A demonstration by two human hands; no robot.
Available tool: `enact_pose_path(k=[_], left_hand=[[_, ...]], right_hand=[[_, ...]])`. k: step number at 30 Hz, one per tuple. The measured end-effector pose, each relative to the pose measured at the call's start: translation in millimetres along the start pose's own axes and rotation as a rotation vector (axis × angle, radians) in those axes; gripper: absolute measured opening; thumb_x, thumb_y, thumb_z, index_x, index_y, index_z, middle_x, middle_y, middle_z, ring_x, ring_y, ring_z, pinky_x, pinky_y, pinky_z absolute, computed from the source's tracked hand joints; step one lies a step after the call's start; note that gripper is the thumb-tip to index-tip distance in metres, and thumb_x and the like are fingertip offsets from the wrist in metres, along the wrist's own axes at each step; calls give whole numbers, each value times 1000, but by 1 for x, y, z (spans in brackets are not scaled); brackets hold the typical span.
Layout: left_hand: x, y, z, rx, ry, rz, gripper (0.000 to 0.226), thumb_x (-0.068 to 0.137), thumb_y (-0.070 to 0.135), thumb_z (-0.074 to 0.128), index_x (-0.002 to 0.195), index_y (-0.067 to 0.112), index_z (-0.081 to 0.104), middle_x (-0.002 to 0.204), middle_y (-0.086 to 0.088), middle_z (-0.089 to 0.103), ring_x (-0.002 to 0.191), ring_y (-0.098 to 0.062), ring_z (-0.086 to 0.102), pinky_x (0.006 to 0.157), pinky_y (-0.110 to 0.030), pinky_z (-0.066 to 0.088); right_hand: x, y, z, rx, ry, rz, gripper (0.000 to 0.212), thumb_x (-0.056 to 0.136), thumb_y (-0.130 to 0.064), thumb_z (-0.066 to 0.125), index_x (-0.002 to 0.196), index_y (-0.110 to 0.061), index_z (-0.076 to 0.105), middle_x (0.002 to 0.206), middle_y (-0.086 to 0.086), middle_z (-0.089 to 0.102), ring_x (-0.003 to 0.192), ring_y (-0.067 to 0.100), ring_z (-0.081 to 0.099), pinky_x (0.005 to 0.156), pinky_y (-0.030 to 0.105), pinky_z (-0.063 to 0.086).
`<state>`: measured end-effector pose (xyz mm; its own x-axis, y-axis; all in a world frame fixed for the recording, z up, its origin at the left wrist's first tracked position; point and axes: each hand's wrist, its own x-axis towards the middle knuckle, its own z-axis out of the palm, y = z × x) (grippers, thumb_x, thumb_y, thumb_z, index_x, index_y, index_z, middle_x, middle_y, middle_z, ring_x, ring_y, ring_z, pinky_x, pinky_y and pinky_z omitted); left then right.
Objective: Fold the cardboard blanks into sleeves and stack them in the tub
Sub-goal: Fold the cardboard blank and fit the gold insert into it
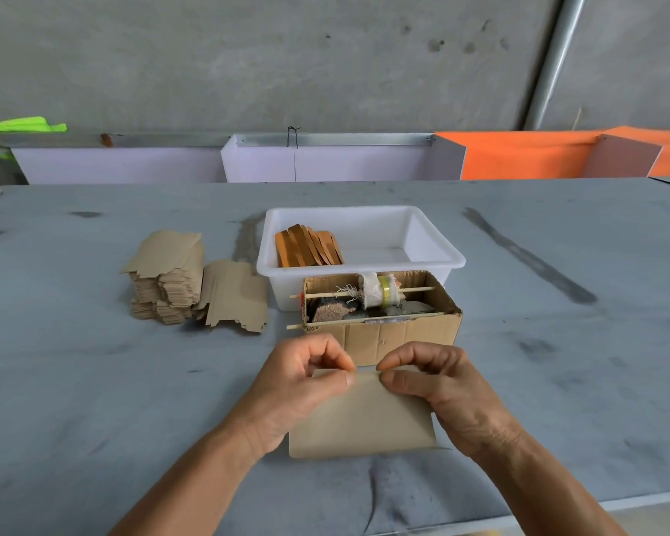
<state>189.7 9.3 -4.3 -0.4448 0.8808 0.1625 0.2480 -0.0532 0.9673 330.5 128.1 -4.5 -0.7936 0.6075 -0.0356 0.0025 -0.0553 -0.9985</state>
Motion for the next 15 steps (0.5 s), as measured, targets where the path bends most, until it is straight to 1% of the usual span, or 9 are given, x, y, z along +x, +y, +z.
enact_pose_path(k=[2, 3, 4, 7, 9, 11, 13, 15], left_hand=[[2, 1, 0, -57, 26, -138, 18, 75, 20, 72, 67, 10, 60, 63, -6, 46, 59, -15, 38, 50, -24, 30], [3, 1, 0, -69, 41, -203, 22, 80, 20, 73, 66, 11, 58, 64, -9, 41, 60, -18, 34, 51, -26, 26], [5, 0, 0, -65, 45, -248, 23, 82, 17, 71, 65, 12, 56, 63, -8, 41, 60, -18, 34, 52, -27, 25], [10, 0, -1, -6, 17, -331, 21, 81, 13, 71, 64, 15, 58, 61, 3, 52, 60, -9, 44, 56, -21, 33], [11, 1, -2, 45, -26, -335, 13, 81, 16, 71, 69, 17, 65, 66, 7, 57, 63, -3, 49, 60, -15, 38], [11, 1, -4, 111, -97, -295, 7, 83, 18, 70, 76, 16, 71, 69, 8, 60, 66, 0, 51, 63, -10, 40], [11, 0, -6, 189, -157, -240, 7, 84, 18, 69, 78, 15, 72, 70, 7, 62, 68, -1, 53, 68, -13, 43], [11, 0, -6, 242, -189, -193, 10, 85, 16, 68, 76, 18, 71, 68, 9, 63, 66, 0, 53, 68, -15, 44]], right_hand=[[-1, 1, 2, -39, -2, -76, 24, 76, 6, 69, 64, -14, 74, 66, 1, 67, 61, 9, 61, 55, 19, 48], [-1, 1, 2, -66, -9, -106, 25, 76, 6, 69, 65, -15, 74, 67, 0, 68, 63, 8, 61, 57, 19, 49], [-1, 2, 3, -101, -17, -133, 25, 77, 6, 69, 65, -16, 74, 68, -1, 68, 64, 7, 61, 58, 19, 49], [-2, 4, 4, -215, -22, -201, 25, 80, 2, 69, 68, -18, 74, 70, -2, 69, 67, 5, 60, 61, 19, 48], [-2, 5, 3, -259, -8, -235, 23, 81, 1, 68, 70, -18, 74, 70, -2, 69, 67, 4, 60, 61, 19, 47], [-2, 6, 2, -310, -7, -247, 21, 82, -1, 68, 72, -19, 74, 72, -2, 70, 68, 5, 60, 62, 20, 48], [-2, 8, 2, -349, -9, -247, 21, 83, -2, 68, 73, -19, 74, 75, -2, 71, 70, 7, 62, 64, 23, 49], [-3, 10, 1, -348, -7, -239, 20, 83, -3, 68, 73, -19, 75, 76, -1, 71, 72, 9, 63, 66, 24, 50]])
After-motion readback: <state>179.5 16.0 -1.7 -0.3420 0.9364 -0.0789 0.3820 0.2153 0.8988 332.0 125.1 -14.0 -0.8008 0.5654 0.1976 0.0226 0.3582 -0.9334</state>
